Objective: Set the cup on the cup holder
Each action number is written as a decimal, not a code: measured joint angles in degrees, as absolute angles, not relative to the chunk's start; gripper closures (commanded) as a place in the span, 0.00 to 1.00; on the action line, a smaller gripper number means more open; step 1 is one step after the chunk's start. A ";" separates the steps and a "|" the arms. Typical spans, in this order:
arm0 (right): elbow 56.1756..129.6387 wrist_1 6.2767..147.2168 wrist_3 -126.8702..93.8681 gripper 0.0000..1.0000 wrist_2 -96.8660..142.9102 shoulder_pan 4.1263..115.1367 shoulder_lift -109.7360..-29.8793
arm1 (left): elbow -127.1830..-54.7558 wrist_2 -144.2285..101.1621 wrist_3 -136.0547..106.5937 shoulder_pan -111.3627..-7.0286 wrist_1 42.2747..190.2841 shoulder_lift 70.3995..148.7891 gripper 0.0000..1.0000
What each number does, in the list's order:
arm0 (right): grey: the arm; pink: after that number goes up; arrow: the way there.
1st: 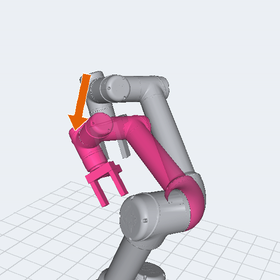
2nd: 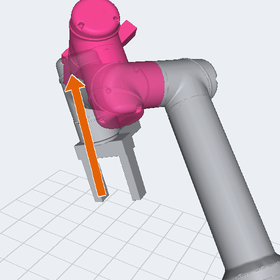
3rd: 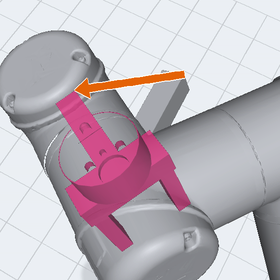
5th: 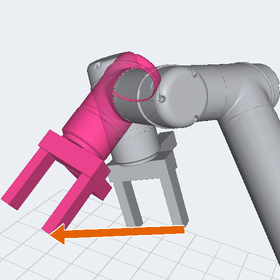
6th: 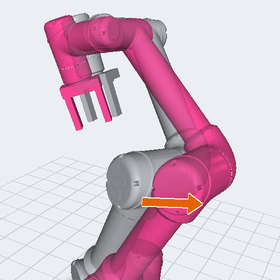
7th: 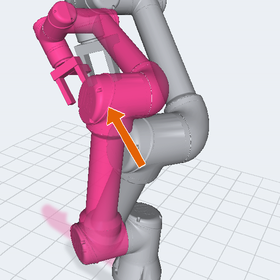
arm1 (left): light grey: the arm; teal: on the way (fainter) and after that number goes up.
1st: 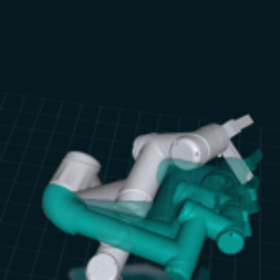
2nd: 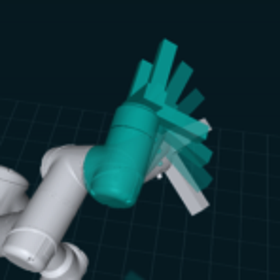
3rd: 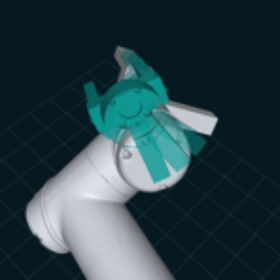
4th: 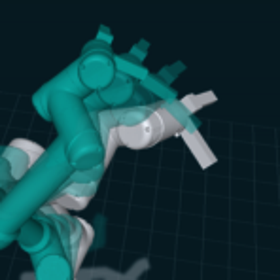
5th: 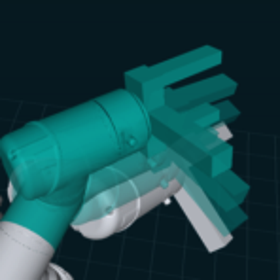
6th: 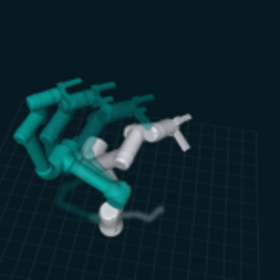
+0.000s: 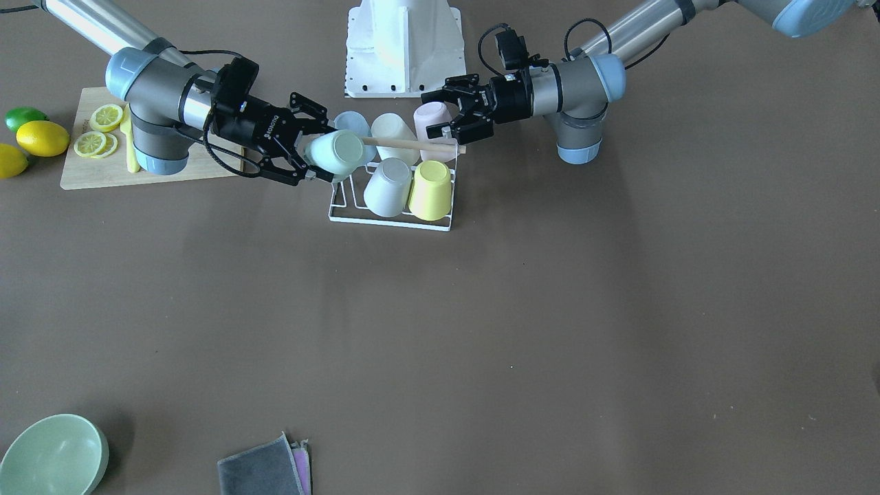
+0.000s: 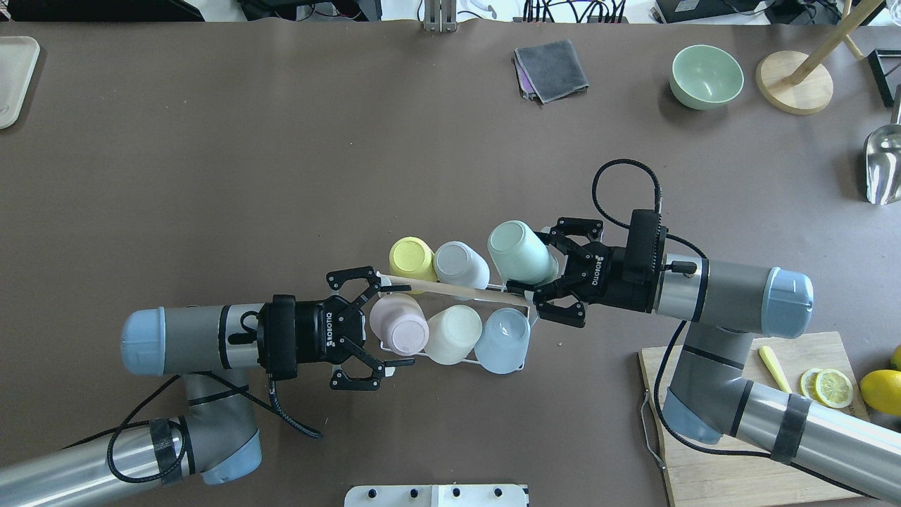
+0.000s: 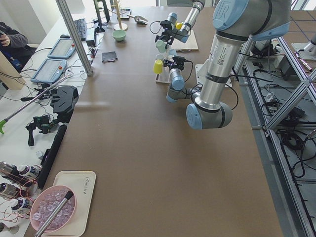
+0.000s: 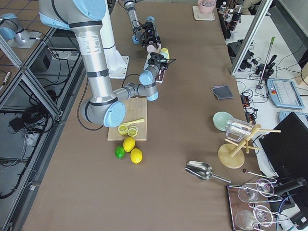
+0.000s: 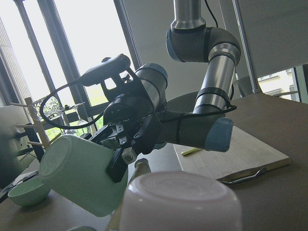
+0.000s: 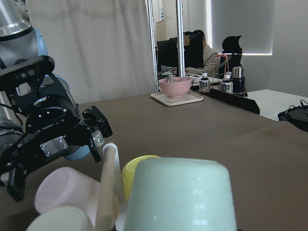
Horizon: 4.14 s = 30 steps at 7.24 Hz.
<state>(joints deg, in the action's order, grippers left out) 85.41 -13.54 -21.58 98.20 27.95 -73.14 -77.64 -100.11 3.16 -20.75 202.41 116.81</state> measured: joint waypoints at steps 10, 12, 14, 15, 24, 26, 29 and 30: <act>98.45 3.32 -23.20 0.00 124.81 44.16 -86.01 | -91.61 -100.34 0.63 -26.38 181.86 112.40 0.02; 102.20 13.18 -23.69 0.00 132.41 50.22 -91.42 | -99.75 -100.37 0.73 -30.21 163.44 110.72 0.02; 102.84 25.70 -23.42 0.00 138.56 56.85 -93.77 | -104.95 -100.37 0.99 -34.03 143.28 110.43 0.02; 102.84 31.40 -23.24 0.00 139.92 59.62 -94.44 | -106.62 -100.35 1.06 -35.82 133.64 110.45 0.02; 99.90 87.62 -10.13 0.00 132.84 82.91 -94.23 | -106.89 -107.81 -13.32 -50.28 84.12 110.28 0.02; 97.37 92.68 -9.25 0.00 132.53 86.54 -93.74 | -105.34 -114.80 -14.83 -57.76 83.90 107.74 0.02; 94.98 93.53 -7.78 0.00 132.43 90.41 -93.27 | -101.81 -123.45 -14.62 -74.47 83.96 99.53 0.02; 95.10 93.62 -7.69 0.00 132.34 91.25 -93.26 | -100.53 -126.96 -14.27 -79.60 84.13 96.88 0.02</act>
<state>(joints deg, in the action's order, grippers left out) 95.10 93.62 -7.69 132.34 91.25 -93.26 -100.53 -126.96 -14.27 -79.60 84.13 96.88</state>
